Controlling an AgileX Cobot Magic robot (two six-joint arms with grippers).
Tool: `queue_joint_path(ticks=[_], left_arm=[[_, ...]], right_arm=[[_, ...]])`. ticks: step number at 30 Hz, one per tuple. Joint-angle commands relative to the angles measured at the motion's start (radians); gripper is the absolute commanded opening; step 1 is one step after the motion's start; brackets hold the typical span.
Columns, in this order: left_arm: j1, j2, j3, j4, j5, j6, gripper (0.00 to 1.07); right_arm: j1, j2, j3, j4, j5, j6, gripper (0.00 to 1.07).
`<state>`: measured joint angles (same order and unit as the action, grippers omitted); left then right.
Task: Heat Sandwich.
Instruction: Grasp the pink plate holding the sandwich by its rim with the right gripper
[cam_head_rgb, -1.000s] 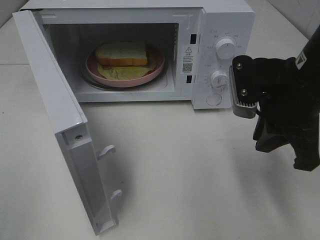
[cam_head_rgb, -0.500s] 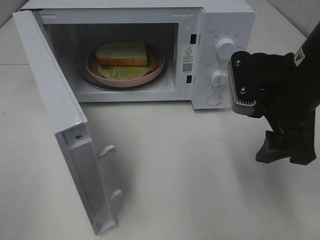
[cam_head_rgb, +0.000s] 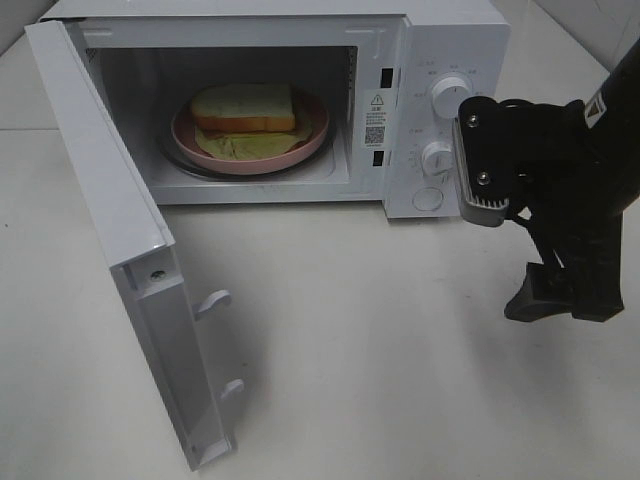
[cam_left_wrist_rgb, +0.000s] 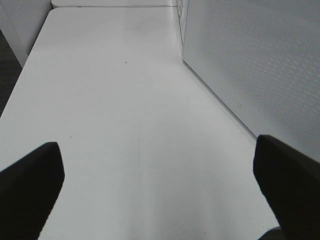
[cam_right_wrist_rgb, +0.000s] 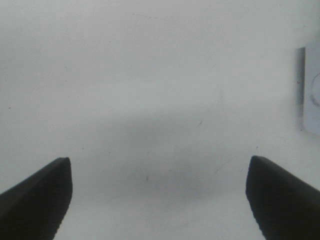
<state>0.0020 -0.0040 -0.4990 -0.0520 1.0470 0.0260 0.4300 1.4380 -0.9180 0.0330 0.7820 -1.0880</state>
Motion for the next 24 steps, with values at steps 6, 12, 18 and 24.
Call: queue_joint_path(ticks=[6,12,18,24], left_arm=[[-0.004,-0.028,0.006,-0.001,-0.010,0.002,0.98],[-0.004,-0.028,0.006,-0.001,-0.010,0.002,0.98],[-0.004,-0.028,0.006,-0.001,-0.010,0.002,0.98],[-0.004,-0.028,0.006,-0.001,-0.010,0.002,0.98]], right_arm=[[0.065,0.051,-0.072,-0.050,-0.061,-0.049,0.88],[0.082,0.113,-0.149,-0.054,-0.061,-0.050,0.87],[0.127,0.177,-0.223,-0.055,-0.106,-0.058,0.86],[0.135,0.240,-0.296,-0.052,-0.134,-0.077,0.85]])
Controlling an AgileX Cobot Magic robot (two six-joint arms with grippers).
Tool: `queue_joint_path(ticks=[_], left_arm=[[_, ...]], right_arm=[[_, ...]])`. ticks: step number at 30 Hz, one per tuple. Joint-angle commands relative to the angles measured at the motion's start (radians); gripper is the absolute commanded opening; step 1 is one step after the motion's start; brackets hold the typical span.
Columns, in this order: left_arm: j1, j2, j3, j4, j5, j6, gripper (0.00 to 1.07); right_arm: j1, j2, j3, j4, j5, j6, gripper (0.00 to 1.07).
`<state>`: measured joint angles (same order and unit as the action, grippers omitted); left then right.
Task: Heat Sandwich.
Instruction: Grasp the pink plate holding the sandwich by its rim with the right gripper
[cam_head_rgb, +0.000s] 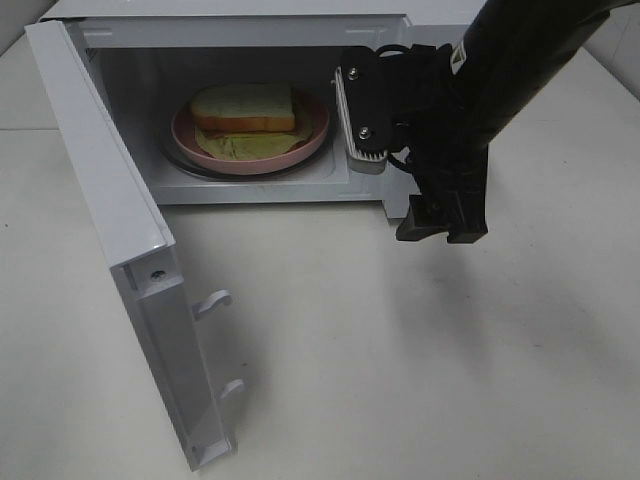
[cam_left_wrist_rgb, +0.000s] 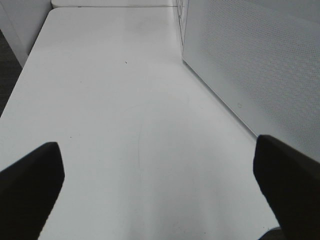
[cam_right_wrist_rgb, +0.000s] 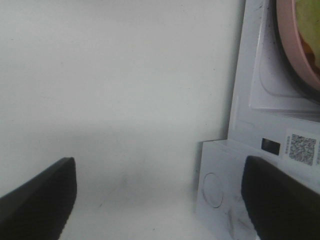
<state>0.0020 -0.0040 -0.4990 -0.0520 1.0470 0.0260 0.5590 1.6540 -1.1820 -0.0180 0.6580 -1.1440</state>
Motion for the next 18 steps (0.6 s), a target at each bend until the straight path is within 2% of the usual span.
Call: queue_joint_path(ticks=[1,18], left_arm=[[-0.004,-0.028,0.006,-0.001,-0.010,0.002,0.98],[-0.004,-0.028,0.006,-0.001,-0.010,0.002,0.98]], right_arm=[[0.006,0.046,-0.054,-0.001,-0.010,-0.021,0.85],[0.040,0.187,-0.189,-0.001,-0.086,-0.021,0.82]])
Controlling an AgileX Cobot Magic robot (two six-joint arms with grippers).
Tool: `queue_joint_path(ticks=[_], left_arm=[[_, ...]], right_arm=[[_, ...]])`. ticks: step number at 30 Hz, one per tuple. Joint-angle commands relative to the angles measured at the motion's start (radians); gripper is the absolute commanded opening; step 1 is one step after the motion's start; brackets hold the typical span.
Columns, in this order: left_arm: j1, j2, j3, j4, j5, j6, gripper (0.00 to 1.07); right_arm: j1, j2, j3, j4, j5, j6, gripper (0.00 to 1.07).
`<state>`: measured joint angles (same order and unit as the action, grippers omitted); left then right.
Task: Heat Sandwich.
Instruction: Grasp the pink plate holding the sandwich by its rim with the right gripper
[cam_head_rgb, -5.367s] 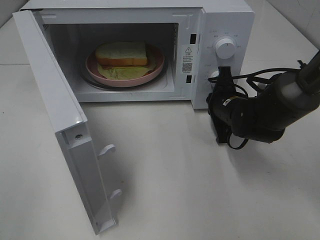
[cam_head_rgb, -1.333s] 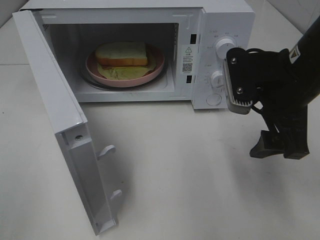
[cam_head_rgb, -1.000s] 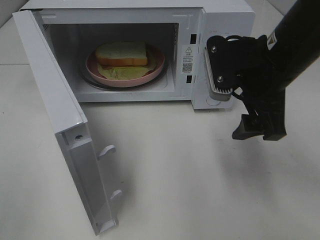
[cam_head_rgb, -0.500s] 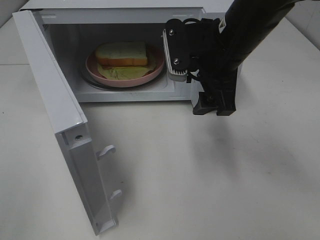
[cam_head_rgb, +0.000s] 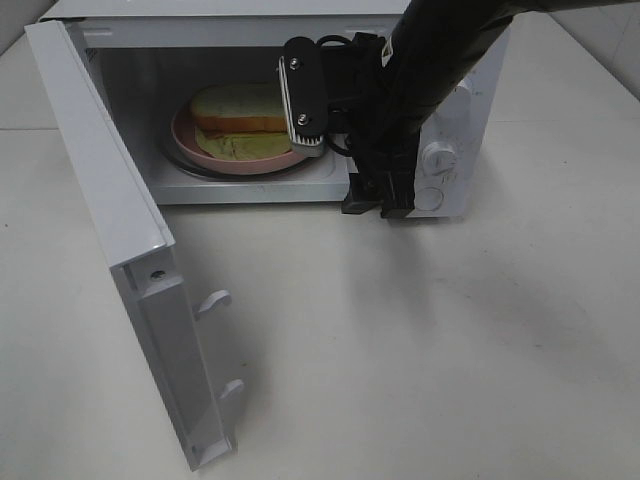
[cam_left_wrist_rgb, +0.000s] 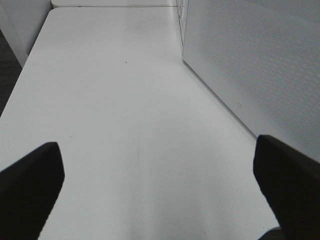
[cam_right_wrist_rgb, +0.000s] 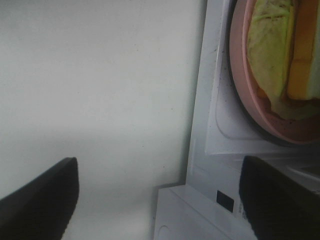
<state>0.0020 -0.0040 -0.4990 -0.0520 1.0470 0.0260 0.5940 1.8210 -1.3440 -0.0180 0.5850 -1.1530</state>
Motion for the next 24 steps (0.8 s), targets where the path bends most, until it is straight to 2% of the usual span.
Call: queue_joint_path(ticks=[1,9,24], left_arm=[[-0.004,-0.028,0.006,-0.001,-0.010,0.002,0.98],[-0.004,-0.028,0.006,-0.001,-0.010,0.002,0.98],[-0.004,-0.028,0.006,-0.001,-0.010,0.002,0.98]], right_arm=[[0.005,0.038,-0.045,-0.001,-0.013,-0.012,0.82],[0.005,0.103,-0.109,0.001,-0.018,-0.011,0.81],[0.017,0.281,-0.291,0.004,-0.038,0.001,0.80]])
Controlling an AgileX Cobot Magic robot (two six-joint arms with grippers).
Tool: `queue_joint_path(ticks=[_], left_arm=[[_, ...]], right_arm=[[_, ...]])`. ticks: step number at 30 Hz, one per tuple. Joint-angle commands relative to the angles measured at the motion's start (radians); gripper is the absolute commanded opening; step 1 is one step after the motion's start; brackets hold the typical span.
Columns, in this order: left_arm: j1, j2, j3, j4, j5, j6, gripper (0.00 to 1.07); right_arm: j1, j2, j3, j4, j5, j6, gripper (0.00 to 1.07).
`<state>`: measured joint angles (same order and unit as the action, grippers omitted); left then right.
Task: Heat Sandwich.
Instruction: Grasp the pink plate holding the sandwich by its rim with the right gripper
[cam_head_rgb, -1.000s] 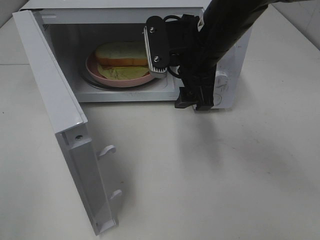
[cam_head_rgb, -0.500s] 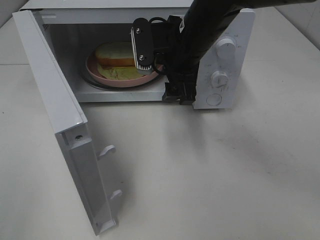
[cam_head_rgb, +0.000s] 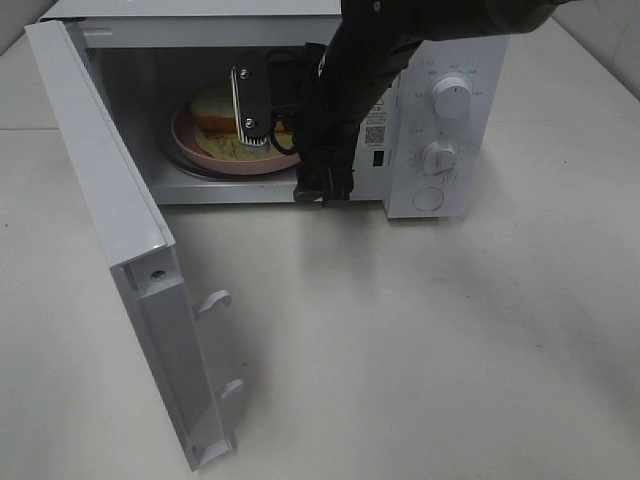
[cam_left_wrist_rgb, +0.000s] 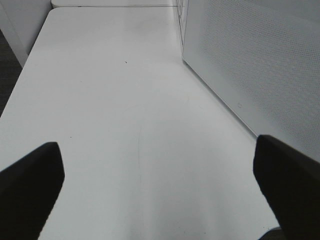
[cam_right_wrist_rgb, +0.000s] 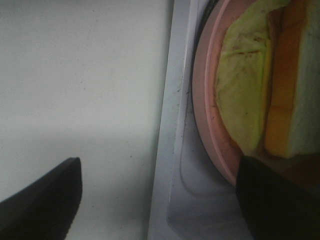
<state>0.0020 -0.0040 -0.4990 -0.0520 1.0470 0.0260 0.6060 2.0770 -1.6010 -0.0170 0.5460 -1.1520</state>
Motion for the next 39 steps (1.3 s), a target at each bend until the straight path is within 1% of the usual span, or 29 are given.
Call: queue_joint_path(ticks=[1,4,8,9,11,13,14,15,17,18,19,22,27,35,37,38,39], left_arm=[[-0.004,-0.028,0.006,-0.001,-0.010,0.002,0.98],[-0.004,-0.028,0.006,-0.001,-0.010,0.002,0.98],[-0.004,-0.028,0.006,-0.001,-0.010,0.002,0.98],[-0.004,-0.028,0.006,-0.001,-0.010,0.002,0.98],[-0.004,-0.028,0.006,-0.001,-0.010,0.002,0.98],[-0.004,-0.028,0.006,-0.001,-0.010,0.002,0.98],[-0.004,-0.028,0.006,-0.001,-0.010,0.002,0.98],[-0.004,-0.028,0.006,-0.001,-0.010,0.002,0.98],[-0.004,-0.028,0.006,-0.001,-0.010,0.002,0.98],[-0.004,-0.028,0.006,-0.001,-0.010,0.002,0.98],[-0.004,-0.028,0.006,-0.001,-0.010,0.002,0.98],[-0.004,-0.028,0.006,-0.001,-0.010,0.002,0.98],[-0.004,-0.028,0.006,-0.001,-0.010,0.002,0.98],[-0.004,-0.028,0.006,-0.001,-0.010,0.002,0.98],[-0.004,-0.028,0.006,-0.001,-0.010,0.002,0.98],[-0.004,-0.028,0.006,-0.001,-0.010,0.002,0.98],[-0.004,-0.028,0.006,-0.001,-0.010,0.002,0.98]], right_arm=[[0.005,0.037,-0.045,0.003,0.003,0.004,0.80],[0.005,0.088,-0.100,0.003,0.006,0.035,0.79],[0.005,0.121,-0.141,0.003,0.010,0.041,0.79],[0.005,0.146,-0.172,0.002,0.023,0.041,0.79],[0.005,0.155,-0.186,0.002,0.031,0.041,0.79],[0.005,0.175,-0.217,0.002,0.035,0.041,0.79],[0.005,0.198,-0.250,0.002,0.035,0.041,0.79],[0.005,0.198,-0.250,0.002,0.035,0.041,0.79],[0.005,0.220,-0.282,0.002,0.044,0.041,0.78],[0.005,0.247,-0.318,0.002,0.065,0.042,0.78],[0.005,0.247,-0.318,0.002,0.065,0.042,0.78],[0.003,0.284,-0.369,0.002,0.078,0.048,0.76],[0.002,0.314,-0.391,0.002,0.079,0.048,0.76],[-0.010,0.337,-0.391,0.002,0.080,0.048,0.76],[-0.010,0.337,-0.391,0.002,0.080,0.048,0.72],[-0.010,0.337,-0.391,0.002,0.080,0.048,0.72],[-0.010,0.337,-0.391,0.002,0.083,0.048,0.68]])
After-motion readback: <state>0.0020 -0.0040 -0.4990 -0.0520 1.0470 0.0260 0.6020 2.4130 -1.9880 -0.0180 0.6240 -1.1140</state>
